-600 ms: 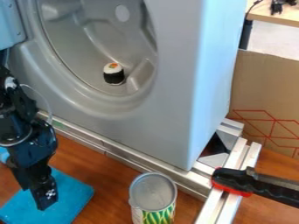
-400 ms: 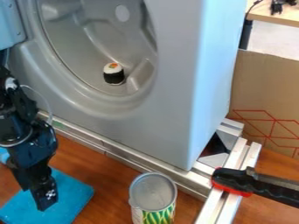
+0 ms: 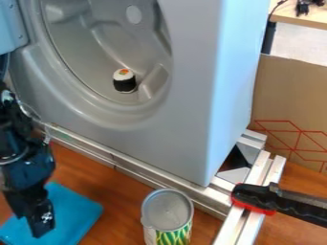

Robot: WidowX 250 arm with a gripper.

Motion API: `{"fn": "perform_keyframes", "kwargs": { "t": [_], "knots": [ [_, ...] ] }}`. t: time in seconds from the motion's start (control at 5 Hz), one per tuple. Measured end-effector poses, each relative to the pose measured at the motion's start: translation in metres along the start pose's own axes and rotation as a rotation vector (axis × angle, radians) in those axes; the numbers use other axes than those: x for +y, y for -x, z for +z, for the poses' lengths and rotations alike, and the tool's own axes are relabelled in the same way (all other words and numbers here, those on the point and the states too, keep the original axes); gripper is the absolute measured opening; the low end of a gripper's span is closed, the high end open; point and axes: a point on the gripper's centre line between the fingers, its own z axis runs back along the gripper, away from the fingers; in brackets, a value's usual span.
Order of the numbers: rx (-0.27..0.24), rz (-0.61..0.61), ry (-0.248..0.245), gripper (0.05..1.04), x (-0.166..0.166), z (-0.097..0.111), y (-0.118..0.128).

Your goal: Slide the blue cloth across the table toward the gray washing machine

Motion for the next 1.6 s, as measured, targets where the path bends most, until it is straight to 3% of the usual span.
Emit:
{"fn": "perform_keyframes", "kwargs": {
  "t": [0.2, 0.6, 0.8, 1.0, 1.2, 1.4, 1.6],
  "knots": [
    [0.073, 0.077, 0.005, 1.0, 0.008, -0.009, 0.002],
    [0.166, 0.061, 0.002, 1.0, 0.008, -0.031, -0.017],
    [0.114, 0.032, 0.05, 1.0, 0.005, -0.032, -0.03],
    [-0.051, -0.062, 0.011, 1.0, 0.021, -0.028, -0.072],
    [-0.101, -0.115, -0.016, 1.0, 0.027, -0.025, -0.093],
    [-0.107, -0.167, -0.046, 1.0, 0.028, -0.024, -0.106],
    [-0.088, -0.141, -0.073, 1.0, 0.019, -0.023, -0.097]
  ]
}}
